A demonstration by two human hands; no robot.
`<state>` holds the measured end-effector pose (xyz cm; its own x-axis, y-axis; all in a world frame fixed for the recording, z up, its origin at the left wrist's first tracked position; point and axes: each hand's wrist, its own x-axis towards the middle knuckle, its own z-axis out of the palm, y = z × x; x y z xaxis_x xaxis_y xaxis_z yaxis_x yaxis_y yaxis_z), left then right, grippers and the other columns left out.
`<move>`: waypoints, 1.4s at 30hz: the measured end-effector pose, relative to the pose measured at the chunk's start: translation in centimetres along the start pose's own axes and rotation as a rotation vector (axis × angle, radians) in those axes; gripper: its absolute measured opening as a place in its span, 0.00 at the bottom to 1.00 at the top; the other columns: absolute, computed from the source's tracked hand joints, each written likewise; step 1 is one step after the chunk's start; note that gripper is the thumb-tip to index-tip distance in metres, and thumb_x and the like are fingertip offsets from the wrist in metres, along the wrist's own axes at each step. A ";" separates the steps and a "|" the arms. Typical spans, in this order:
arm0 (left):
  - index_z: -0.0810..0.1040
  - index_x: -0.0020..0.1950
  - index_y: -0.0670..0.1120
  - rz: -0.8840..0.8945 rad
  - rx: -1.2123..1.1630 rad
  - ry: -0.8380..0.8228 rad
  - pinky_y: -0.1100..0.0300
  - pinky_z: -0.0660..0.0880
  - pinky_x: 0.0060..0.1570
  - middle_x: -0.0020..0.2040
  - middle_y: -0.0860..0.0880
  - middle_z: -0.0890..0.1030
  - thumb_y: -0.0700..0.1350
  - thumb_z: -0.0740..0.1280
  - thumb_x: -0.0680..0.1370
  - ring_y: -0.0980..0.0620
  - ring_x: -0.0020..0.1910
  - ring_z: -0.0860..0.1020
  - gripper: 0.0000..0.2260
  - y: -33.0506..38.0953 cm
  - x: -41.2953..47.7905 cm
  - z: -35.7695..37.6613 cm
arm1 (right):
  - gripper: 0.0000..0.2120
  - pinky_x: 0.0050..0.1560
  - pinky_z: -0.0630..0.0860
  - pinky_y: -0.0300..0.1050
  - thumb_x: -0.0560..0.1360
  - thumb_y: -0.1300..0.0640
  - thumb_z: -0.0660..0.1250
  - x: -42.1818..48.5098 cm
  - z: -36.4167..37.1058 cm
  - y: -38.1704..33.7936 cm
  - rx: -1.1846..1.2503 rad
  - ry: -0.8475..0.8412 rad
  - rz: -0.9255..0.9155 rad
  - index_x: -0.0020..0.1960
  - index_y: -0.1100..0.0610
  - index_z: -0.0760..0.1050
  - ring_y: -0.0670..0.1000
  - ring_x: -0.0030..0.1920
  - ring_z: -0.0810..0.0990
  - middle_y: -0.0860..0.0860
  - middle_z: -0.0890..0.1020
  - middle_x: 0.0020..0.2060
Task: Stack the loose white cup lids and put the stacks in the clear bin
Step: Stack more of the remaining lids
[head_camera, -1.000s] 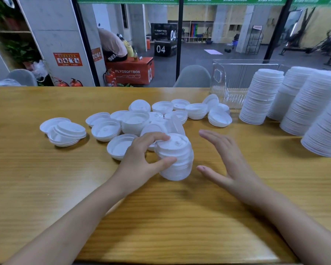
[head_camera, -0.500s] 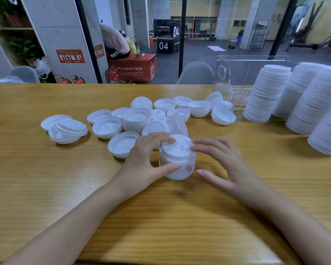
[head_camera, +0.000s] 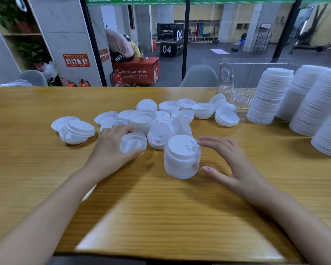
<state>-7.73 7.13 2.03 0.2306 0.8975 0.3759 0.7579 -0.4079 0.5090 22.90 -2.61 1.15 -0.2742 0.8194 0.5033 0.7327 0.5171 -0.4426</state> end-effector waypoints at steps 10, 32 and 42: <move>0.70 0.67 0.59 -0.107 0.047 -0.121 0.48 0.62 0.67 0.60 0.60 0.74 0.75 0.59 0.58 0.49 0.66 0.69 0.41 0.5 0.8 0.1 | 0.25 0.68 0.67 0.59 0.77 0.31 0.57 0.0 -0.1 0.1 0.018 0.005 0.013 0.70 0.40 0.67 0.45 0.71 0.67 0.33 0.68 0.69; 0.69 0.64 0.54 0.011 -0.626 -0.134 0.71 0.69 0.60 0.63 0.57 0.77 0.54 0.80 0.62 0.66 0.63 0.72 0.35 7.3 -1.1 1.8 | 0.24 0.70 0.64 0.51 0.76 0.36 0.60 -0.1 0.1 0.3 -0.006 0.063 0.028 0.70 0.38 0.65 0.43 0.70 0.66 0.34 0.69 0.69; 0.68 0.62 0.60 0.009 -0.580 -0.241 0.78 0.65 0.54 0.62 0.65 0.74 0.58 0.76 0.63 0.70 0.64 0.68 0.31 7.8 -1.3 3.9 | 0.24 0.69 0.62 0.47 0.76 0.36 0.60 -0.2 0.1 0.6 -0.030 0.074 0.056 0.71 0.39 0.65 0.43 0.70 0.66 0.34 0.70 0.68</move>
<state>0.25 3.47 2.53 0.4175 0.8787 0.2314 0.3162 -0.3792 0.8696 23.34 -2.43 0.73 -0.1862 0.8258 0.5323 0.7644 0.4621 -0.4495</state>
